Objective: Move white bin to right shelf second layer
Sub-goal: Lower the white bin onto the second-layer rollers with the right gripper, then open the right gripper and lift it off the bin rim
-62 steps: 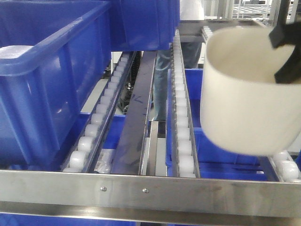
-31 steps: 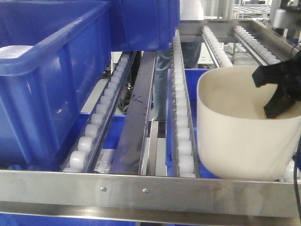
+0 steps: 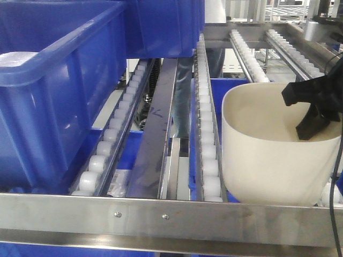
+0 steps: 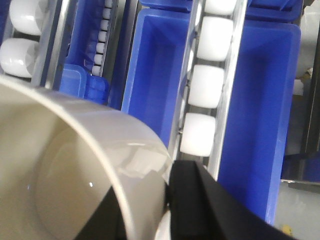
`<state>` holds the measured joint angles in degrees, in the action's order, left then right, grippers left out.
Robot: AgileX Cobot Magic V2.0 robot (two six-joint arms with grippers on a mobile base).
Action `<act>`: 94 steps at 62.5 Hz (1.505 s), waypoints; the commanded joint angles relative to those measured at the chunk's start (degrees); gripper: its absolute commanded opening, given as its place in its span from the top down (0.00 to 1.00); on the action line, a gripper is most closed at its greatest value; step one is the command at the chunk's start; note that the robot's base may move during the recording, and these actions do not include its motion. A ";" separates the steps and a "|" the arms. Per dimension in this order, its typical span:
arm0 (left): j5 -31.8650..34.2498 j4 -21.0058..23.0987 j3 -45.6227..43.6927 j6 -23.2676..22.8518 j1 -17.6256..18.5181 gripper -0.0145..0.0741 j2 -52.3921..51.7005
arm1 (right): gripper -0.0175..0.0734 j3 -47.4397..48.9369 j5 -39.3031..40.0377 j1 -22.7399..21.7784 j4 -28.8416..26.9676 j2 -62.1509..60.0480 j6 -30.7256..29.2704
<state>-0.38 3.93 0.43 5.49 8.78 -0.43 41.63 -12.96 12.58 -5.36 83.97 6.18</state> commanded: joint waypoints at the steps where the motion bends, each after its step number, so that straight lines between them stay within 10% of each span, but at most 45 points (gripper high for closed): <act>1: 4.99 0.29 1.90 -0.43 0.19 0.74 -0.76 | 0.75 1.37 3.72 -0.35 0.01 -0.67 -0.07; 17: 4.99 0.29 1.90 -0.43 0.19 0.74 -0.76 | 0.73 1.37 4.15 -0.35 0.01 -0.59 -0.07; 39: 4.99 0.29 1.90 -0.43 0.19 0.74 -0.76 | 0.34 1.37 5.33 -0.35 0.01 -2.02 -0.07; 84: 4.99 0.29 1.90 -0.43 0.19 0.74 -0.76 | 0.34 1.37 6.70 -0.35 0.01 -17.52 -0.07; 94: 4.99 0.29 1.90 -0.43 0.19 0.74 -0.76 | 0.53 -0.82 7.95 -2.66 0.01 -26.74 -0.07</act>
<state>-0.38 3.93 0.43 5.49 8.78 -0.43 40.56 -10.22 11.52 -5.36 63.03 6.18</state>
